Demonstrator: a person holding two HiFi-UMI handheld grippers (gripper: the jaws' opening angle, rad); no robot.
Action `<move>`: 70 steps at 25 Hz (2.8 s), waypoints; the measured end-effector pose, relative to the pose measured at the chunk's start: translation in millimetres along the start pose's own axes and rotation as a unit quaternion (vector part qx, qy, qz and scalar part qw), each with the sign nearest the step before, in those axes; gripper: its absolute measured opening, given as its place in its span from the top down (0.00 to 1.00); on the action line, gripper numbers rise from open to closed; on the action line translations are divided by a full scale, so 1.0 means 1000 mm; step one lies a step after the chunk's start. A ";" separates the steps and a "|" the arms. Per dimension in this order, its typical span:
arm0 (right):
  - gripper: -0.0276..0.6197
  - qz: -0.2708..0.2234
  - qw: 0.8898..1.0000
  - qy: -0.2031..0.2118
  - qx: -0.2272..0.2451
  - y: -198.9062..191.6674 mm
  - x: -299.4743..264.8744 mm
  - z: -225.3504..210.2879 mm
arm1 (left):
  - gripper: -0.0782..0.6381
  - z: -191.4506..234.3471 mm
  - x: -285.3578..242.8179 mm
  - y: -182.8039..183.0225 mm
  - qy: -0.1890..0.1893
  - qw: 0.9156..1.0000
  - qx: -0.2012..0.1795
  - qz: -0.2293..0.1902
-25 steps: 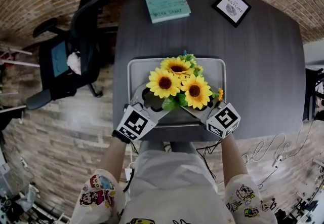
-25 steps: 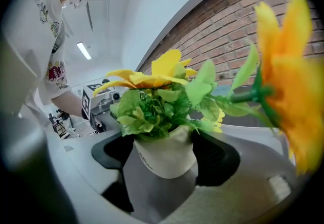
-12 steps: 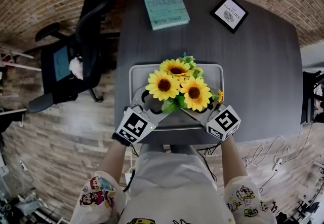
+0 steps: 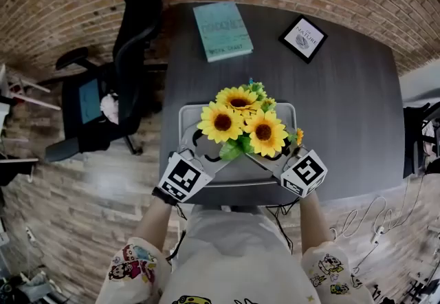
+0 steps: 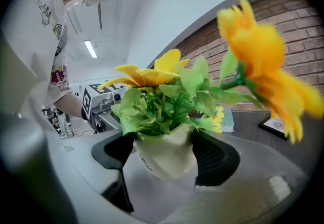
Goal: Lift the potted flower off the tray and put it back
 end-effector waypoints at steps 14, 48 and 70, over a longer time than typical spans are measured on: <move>0.39 -0.029 0.999 0.003 0.042 0.055 0.022 0.014 | 0.36 -0.009 0.023 0.053 0.021 0.999 -0.011 -0.029; 0.40 -0.064 0.996 0.008 0.061 0.088 0.068 0.076 | 0.35 -0.062 0.076 0.093 0.031 0.998 0.003 -0.053; 0.40 -0.062 0.997 -0.003 0.054 0.081 0.066 0.075 | 0.35 -0.060 0.072 0.086 0.021 0.998 -0.001 -0.051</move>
Point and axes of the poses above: the fingertips, and each gripper's own axes: x backward along the fingers, z to its left, y out of its top, the point moved 4 cm from there along x, backward along the fingers, and after that the axes turned 2 degrees about z, right-handed, at the moved point
